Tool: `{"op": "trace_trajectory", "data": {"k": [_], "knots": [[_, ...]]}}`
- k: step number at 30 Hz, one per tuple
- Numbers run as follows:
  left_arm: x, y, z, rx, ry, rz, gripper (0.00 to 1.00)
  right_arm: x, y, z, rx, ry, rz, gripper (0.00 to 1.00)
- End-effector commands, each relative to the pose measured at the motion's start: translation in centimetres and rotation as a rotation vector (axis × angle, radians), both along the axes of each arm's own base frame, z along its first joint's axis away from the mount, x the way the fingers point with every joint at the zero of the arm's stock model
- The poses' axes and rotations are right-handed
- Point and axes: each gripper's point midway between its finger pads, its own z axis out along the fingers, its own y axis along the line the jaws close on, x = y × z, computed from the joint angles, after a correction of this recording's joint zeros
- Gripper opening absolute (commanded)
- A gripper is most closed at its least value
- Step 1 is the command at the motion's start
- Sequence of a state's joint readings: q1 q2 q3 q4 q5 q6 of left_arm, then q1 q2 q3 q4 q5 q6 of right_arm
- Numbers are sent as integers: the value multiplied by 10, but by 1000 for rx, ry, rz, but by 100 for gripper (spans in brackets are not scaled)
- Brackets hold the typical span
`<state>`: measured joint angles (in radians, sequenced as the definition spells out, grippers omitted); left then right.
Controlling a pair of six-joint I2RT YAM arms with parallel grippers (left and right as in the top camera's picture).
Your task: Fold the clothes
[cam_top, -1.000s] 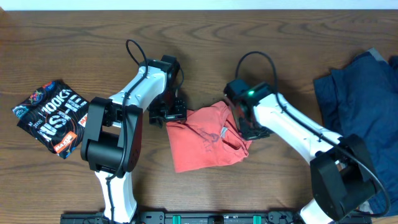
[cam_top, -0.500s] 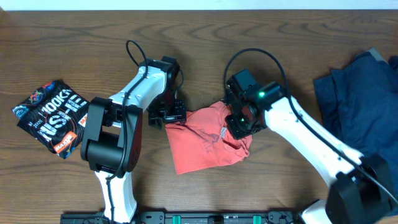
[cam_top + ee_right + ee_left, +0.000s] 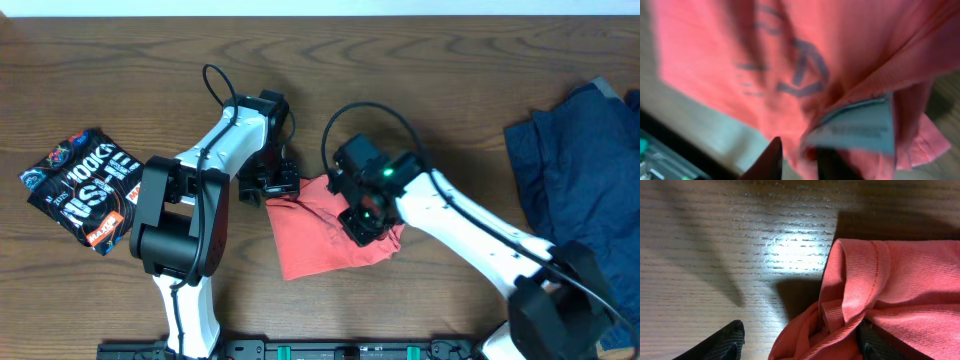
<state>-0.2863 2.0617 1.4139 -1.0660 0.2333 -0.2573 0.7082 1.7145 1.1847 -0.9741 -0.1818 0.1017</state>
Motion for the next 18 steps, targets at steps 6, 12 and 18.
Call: {"op": "trace_trajectory", "data": {"k": [6,12,18], "knots": [[-3,1,-3,2,12,-11,73,32,-49,-15,-269,-162,-230,1],[-3,1,-3,2,12,-11,73,54,-94,-7,-410,-267,-465,3],[-5,1,-2,5,22,-10,73,60,-113,-9,-430,-242,-522,10]]}}
